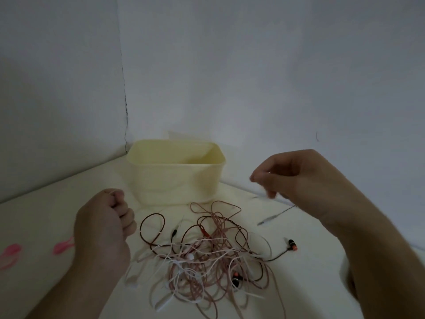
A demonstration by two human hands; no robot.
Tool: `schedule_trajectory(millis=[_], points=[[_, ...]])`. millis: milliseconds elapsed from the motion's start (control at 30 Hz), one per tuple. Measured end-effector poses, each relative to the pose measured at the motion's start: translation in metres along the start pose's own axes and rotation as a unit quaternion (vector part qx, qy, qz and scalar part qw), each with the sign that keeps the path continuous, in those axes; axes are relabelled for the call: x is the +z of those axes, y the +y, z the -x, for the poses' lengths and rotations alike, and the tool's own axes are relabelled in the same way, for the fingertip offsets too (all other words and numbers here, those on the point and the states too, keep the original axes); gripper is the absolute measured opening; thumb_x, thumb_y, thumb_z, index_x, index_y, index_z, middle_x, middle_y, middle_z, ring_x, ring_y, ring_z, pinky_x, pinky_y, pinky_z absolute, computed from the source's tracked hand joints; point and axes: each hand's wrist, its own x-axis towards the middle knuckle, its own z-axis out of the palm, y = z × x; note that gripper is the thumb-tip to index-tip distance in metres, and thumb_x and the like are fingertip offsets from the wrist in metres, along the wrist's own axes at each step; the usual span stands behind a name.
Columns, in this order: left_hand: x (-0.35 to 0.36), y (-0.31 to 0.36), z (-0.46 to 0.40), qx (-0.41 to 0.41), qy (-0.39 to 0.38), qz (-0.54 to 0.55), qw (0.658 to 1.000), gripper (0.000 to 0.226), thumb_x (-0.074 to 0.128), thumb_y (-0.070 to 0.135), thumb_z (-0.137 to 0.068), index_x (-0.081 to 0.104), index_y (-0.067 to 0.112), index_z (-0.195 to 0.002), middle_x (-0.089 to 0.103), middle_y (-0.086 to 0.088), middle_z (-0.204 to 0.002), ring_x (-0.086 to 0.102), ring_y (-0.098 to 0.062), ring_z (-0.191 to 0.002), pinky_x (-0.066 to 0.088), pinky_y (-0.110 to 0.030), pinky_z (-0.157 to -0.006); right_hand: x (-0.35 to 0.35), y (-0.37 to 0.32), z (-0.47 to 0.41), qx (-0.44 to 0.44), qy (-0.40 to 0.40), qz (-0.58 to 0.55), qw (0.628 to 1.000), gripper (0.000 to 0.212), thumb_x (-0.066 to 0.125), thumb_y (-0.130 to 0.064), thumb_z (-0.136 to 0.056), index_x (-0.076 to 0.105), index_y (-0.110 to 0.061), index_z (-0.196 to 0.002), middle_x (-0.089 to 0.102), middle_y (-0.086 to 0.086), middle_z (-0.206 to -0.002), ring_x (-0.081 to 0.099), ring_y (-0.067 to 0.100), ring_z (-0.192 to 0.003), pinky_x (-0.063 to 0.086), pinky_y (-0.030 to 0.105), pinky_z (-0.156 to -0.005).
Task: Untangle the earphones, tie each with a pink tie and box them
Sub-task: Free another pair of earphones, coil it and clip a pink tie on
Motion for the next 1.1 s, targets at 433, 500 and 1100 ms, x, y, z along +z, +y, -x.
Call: schedule_trajectory(millis=[433, 500, 1100], points=[[0.011, 0.006, 0.017, 0.027, -0.137, -0.012, 0.990, 0.030, 0.035, -0.003, -0.088, 0.052, 0.014, -0.071, 0.021, 0.005, -0.055, 0.014, -0.009, -0.043, 0.009, -0.021, -0.045, 0.006, 0.019, -0.006, 0.124, 0.042, 0.260, 0.957, 0.009, 0.075, -0.022, -0.089, 0.068, -0.020, -0.083, 0.070, -0.008, -0.077, 0.061, 0.008, -0.066, 0.052, 0.028, -0.062], [0.014, 0.008, 0.024, 0.044, -0.194, -0.034, 0.979, 0.031, 0.034, -0.008, -0.089, 0.055, 0.008, -0.072, 0.020, 0.002, -0.056, 0.013, -0.010, -0.047, 0.008, -0.023, -0.048, 0.019, 0.015, -0.003, 0.117, -0.028, 0.320, 0.940, 0.026, 0.068, -0.021, -0.094, 0.068, -0.025, -0.119, 0.070, -0.005, -0.118, 0.065, 0.012, -0.101, 0.053, 0.028, -0.085], [0.014, 0.001, 0.028, 0.075, -0.164, -0.166, 0.970, 0.029, 0.058, -0.008, -0.093, 0.071, 0.013, -0.080, 0.031, -0.001, -0.055, 0.021, -0.018, -0.050, 0.016, -0.034, -0.053, 0.016, -0.009, -0.006, 0.067, 0.268, -0.427, 0.861, 0.040, 0.047, 0.000, -0.094, 0.043, -0.022, -0.060, 0.028, -0.007, -0.048, 0.021, 0.012, -0.040, 0.013, 0.023, -0.042]])
